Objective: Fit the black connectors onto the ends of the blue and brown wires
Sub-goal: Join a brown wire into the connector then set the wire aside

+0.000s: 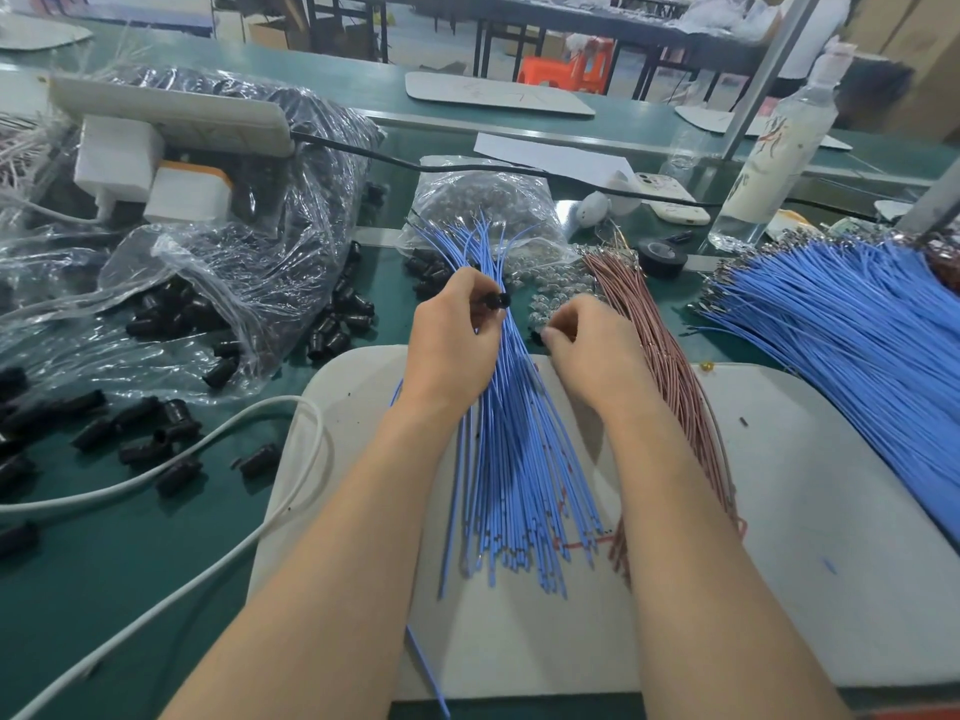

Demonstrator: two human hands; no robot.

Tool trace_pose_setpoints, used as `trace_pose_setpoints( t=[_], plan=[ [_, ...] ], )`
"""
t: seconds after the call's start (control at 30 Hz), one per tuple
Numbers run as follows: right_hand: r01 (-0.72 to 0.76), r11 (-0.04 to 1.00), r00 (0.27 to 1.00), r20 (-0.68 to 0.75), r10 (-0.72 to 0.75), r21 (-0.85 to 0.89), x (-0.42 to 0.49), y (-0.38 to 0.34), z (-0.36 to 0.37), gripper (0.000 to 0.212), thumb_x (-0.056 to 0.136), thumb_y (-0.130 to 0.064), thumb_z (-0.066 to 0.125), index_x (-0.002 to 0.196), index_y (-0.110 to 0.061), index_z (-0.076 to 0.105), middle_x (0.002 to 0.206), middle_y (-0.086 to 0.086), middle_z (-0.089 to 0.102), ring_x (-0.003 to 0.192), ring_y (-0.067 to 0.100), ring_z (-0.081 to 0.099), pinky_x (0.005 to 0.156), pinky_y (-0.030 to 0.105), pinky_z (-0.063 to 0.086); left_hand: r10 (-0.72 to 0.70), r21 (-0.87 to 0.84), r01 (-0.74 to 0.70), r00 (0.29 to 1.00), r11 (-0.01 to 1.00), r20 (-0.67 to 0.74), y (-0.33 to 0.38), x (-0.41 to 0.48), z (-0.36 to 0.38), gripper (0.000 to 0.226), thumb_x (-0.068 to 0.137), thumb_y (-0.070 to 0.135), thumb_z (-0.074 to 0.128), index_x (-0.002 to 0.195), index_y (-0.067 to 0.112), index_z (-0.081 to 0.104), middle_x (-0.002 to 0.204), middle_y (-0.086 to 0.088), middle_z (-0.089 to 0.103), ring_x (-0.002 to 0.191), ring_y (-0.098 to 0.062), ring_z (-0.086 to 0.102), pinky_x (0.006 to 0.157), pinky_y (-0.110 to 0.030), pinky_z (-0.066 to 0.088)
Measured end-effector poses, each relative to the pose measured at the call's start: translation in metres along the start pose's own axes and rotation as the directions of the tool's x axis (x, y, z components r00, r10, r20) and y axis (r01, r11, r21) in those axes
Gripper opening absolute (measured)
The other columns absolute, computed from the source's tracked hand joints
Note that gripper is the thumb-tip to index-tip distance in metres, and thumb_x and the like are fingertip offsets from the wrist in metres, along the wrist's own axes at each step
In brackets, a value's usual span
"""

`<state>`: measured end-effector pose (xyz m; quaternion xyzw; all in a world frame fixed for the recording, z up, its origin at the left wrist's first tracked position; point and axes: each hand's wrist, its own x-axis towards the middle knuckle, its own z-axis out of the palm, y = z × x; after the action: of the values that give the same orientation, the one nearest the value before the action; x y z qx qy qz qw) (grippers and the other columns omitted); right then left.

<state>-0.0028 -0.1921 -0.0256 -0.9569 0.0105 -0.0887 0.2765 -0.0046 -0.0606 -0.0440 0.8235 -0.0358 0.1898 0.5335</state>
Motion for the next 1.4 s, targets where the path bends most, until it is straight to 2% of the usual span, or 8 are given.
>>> trace_pose_setpoints(
  t=[0.13,0.23,0.53,0.77,0.9,1.07,1.17,1.4],
  plan=[
    [0.138,0.926,0.986,-0.139,-0.094,0.352,-0.004,-0.011,-0.008,0.005,0.089,-0.013,0.063,0.092,-0.016,0.059,0.08,-0.009,0.061,0.078,0.01,0.059,0.079,0.024,0.048,0.003,-0.035,-0.003,1.0,0.999,0.003,0.0,-0.001,0.0,0.02,0.087,-0.001,0.056,0.091,0.019,0.057,0.081,0.011,0.063,0.084,-0.011,0.064,0.08,-0.015,0.047],
    [0.172,0.868,0.983,-0.132,-0.124,0.466,-0.007,-0.017,-0.011,0.009,0.086,-0.01,0.066,0.09,-0.017,0.064,0.079,-0.009,0.065,0.074,0.005,0.062,0.077,0.02,0.051,0.007,-0.041,-0.007,1.0,0.999,0.008,0.0,0.0,0.0,0.02,0.087,-0.002,0.057,0.091,0.018,0.057,0.084,0.006,0.065,0.086,-0.012,0.064,0.082,-0.018,0.048],
    [0.217,0.858,0.974,-0.162,-0.159,0.465,-0.009,-0.02,-0.013,0.013,0.086,-0.004,0.063,0.093,-0.012,0.07,0.08,-0.011,0.066,0.073,-0.003,0.061,0.077,0.015,0.051,-0.005,-0.047,0.005,1.0,0.999,0.017,-0.004,0.002,0.003,0.019,0.087,0.0,0.057,0.092,0.018,0.058,0.085,0.004,0.066,0.086,-0.014,0.065,0.081,-0.021,0.049],
    [0.208,0.914,0.969,-0.2,-0.144,0.348,-0.009,-0.022,-0.009,0.016,0.085,-0.006,0.062,0.095,-0.014,0.073,0.094,0.002,0.068,0.081,0.011,0.064,0.084,0.026,0.052,0.009,-0.026,-0.008,0.999,1.0,0.036,-0.001,0.002,0.001,0.016,0.088,0.003,0.057,0.096,0.016,0.061,0.082,0.011,0.063,0.083,-0.013,0.063,0.074,-0.012,0.046],
    [0.221,0.94,0.969,-0.165,-0.182,0.259,-0.009,-0.024,-0.003,0.02,0.083,-0.015,0.071,0.102,-0.009,0.07,0.103,0.01,0.063,0.088,0.018,0.064,0.088,0.029,0.05,0.043,0.001,-0.043,0.998,0.999,0.053,0.004,0.0,0.001,0.018,0.086,0.002,0.054,0.099,0.013,0.061,0.089,0.002,0.067,0.085,-0.018,0.064,0.08,-0.029,0.051],
    [0.261,0.934,0.946,-0.255,-0.198,0.243,-0.01,-0.026,-0.003,0.016,0.083,-0.016,0.071,0.096,-0.006,0.071,0.095,0.008,0.061,0.08,0.016,0.062,0.083,0.031,0.052,0.135,0.154,-0.135,0.991,0.979,0.011,0.003,-0.002,0.0,0.015,0.088,0.007,0.056,0.102,0.009,0.06,0.099,-0.002,0.063,0.077,-0.016,0.055,0.076,-0.037,0.049],
    [0.283,0.927,0.936,-0.28,-0.211,0.246,-0.012,-0.029,-0.002,0.016,0.082,-0.017,0.073,0.093,-0.006,0.07,0.093,0.006,0.061,0.077,0.016,0.062,0.081,0.032,0.053,0.135,0.224,-0.124,0.99,0.967,-0.035,0.003,-0.001,-0.001,0.009,0.09,0.011,0.054,0.094,0.007,0.062,0.09,-0.005,0.064,0.078,-0.024,0.056,0.073,-0.04,0.048],
    [0.313,0.923,0.926,-0.287,-0.245,0.222,-0.013,-0.03,-0.002,0.013,0.081,-0.017,0.073,0.089,-0.008,0.068,0.091,0.003,0.059,0.076,0.016,0.061,0.078,0.029,0.051,0.088,0.216,-0.078,0.995,0.973,-0.037,0.008,-0.004,-0.003,0.015,0.09,0.014,0.053,0.089,0.007,0.066,0.076,-0.008,0.067,0.074,-0.032,0.06,0.07,-0.042,0.049]
  ],
)
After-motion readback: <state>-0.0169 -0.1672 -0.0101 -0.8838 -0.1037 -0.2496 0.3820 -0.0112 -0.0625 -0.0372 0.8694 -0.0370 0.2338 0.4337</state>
